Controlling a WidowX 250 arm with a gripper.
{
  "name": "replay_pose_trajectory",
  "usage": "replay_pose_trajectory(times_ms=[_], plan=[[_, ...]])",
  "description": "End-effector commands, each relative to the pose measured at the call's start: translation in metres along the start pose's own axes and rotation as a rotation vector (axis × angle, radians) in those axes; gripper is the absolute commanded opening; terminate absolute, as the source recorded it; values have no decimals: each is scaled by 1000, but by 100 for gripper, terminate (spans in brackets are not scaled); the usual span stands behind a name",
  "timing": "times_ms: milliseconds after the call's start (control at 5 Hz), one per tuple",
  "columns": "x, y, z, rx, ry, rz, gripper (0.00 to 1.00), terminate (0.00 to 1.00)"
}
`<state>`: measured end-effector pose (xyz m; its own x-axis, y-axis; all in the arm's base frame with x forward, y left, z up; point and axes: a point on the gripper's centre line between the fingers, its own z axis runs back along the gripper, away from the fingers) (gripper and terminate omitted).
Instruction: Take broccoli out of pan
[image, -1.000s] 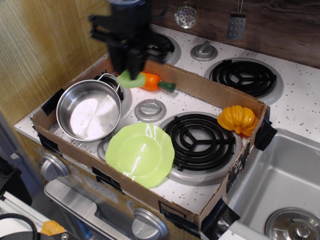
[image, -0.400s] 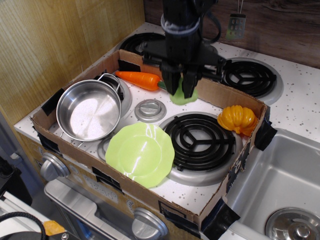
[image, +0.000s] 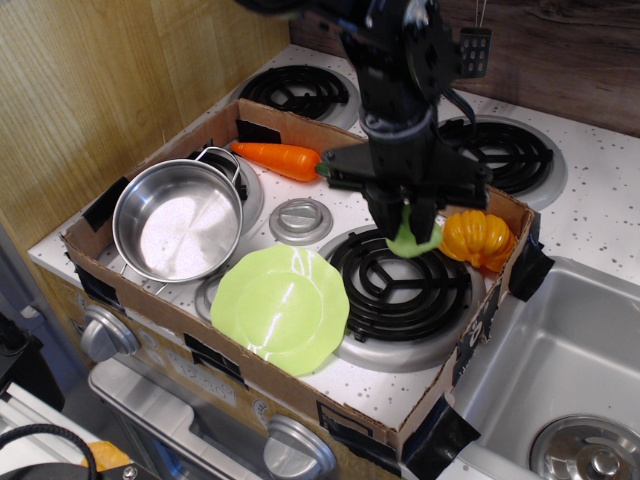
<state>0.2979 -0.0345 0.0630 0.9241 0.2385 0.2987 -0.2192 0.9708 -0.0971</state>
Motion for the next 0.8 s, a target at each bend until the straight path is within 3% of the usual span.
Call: replay_pose_trajectory(times_ms=[0,200,400,600], plan=[[9,3,11,-3,-51,-33,100,0],[14,5,22,54,-63,-67,100,0],[26,12,49,127,0,-118,100,0],[35,14,68,174,4,-134,100,0]])
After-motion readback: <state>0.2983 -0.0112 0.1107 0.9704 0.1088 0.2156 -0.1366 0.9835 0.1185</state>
